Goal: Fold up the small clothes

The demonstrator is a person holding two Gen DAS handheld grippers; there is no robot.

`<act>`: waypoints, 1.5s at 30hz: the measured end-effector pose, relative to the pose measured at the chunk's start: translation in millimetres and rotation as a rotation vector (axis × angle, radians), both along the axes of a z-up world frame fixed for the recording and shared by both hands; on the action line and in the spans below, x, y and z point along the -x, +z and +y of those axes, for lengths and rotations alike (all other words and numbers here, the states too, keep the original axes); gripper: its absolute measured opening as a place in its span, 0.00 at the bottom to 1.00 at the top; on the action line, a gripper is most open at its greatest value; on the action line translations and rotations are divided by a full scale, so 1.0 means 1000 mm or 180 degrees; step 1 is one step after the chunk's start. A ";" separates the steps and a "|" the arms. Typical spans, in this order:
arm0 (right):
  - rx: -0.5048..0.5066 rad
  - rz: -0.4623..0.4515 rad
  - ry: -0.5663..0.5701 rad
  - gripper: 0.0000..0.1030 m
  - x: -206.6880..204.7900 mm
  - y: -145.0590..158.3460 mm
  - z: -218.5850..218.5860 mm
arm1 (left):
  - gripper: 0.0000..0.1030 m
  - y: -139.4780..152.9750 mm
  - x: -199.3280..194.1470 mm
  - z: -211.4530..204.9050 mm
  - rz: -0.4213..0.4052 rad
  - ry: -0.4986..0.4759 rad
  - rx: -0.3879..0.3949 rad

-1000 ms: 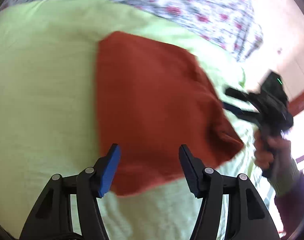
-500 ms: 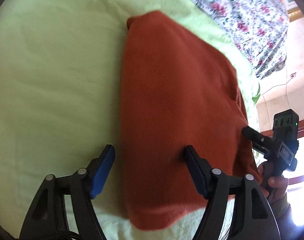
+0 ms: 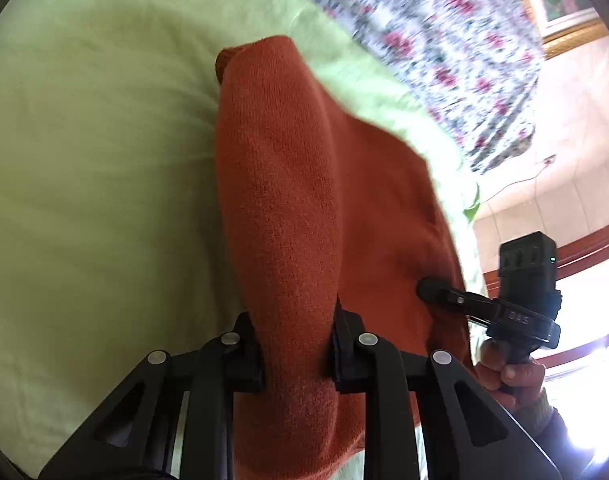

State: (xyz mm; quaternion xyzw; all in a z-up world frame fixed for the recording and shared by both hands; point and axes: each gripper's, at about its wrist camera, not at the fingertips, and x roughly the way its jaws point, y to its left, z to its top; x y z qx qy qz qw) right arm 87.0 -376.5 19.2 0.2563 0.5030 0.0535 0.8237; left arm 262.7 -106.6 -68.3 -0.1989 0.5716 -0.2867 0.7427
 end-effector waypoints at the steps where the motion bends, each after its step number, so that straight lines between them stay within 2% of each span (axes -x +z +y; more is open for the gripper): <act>1: -0.0022 -0.0012 0.0027 0.22 0.001 0.002 0.005 | 0.20 0.010 0.007 0.008 -0.0057 0.0016 0.0021; 4: -0.0123 -0.0084 0.0173 0.21 0.004 0.008 0.033 | 0.20 0.034 0.024 0.034 -0.0160 0.0087 0.0006; 7: -0.0312 -0.0173 0.0362 0.21 0.003 0.007 0.067 | 0.20 0.057 0.049 0.079 -0.0296 0.0231 -0.0067; 11: -0.0483 -0.0235 0.0701 0.21 -0.013 -0.006 0.125 | 0.20 0.067 0.075 0.135 -0.0378 0.0432 -0.0199; 14: -0.0501 -0.0147 0.0917 0.21 -0.027 -0.026 0.160 | 0.20 0.052 0.092 0.173 -0.0262 0.0648 -0.0250; 18: -0.0413 0.0096 0.1095 0.21 -0.037 -0.059 0.190 | 0.20 0.017 0.105 0.196 -0.0064 0.0773 -0.0328; 22: -0.0323 0.0288 0.1066 0.23 -0.040 -0.079 0.190 | 0.26 -0.006 0.110 0.209 0.0097 0.0752 -0.0167; 24: -0.0292 0.0360 0.1021 0.31 -0.041 -0.080 0.186 | 0.34 -0.010 0.107 0.222 0.0182 0.0756 -0.0051; 26: -0.0176 0.0423 0.0989 0.45 -0.041 -0.078 0.184 | 0.41 -0.013 0.097 0.236 0.0242 0.0800 0.0023; 27: -0.0115 0.0427 0.0979 0.46 -0.041 -0.075 0.183 | 0.45 -0.014 0.089 0.236 0.0275 0.0821 0.0050; 34: 0.0038 0.0303 0.0940 0.47 -0.032 -0.047 0.177 | 0.55 -0.021 0.023 0.280 0.0347 0.1134 0.0304; 38: -0.0041 0.0193 0.0801 0.47 -0.027 -0.034 0.168 | 0.56 -0.041 -0.023 0.298 0.0573 0.1331 0.0542; 41: -0.0074 0.0105 0.0766 0.47 -0.023 -0.023 0.165 | 0.50 -0.050 -0.048 0.300 0.0669 0.1353 0.0721; 42: -0.0080 0.0083 0.0768 0.47 -0.023 -0.020 0.166 | 0.35 -0.050 -0.052 0.298 0.0671 0.1356 0.0705; 43: -0.0089 0.0057 0.0774 0.47 -0.022 -0.017 0.166 | 0.14 -0.050 -0.057 0.297 0.0667 0.1346 0.0687; 45: -0.0112 -0.0006 0.0787 0.47 -0.022 -0.012 0.169 | 0.09 -0.042 -0.068 0.290 0.0567 0.1323 0.0551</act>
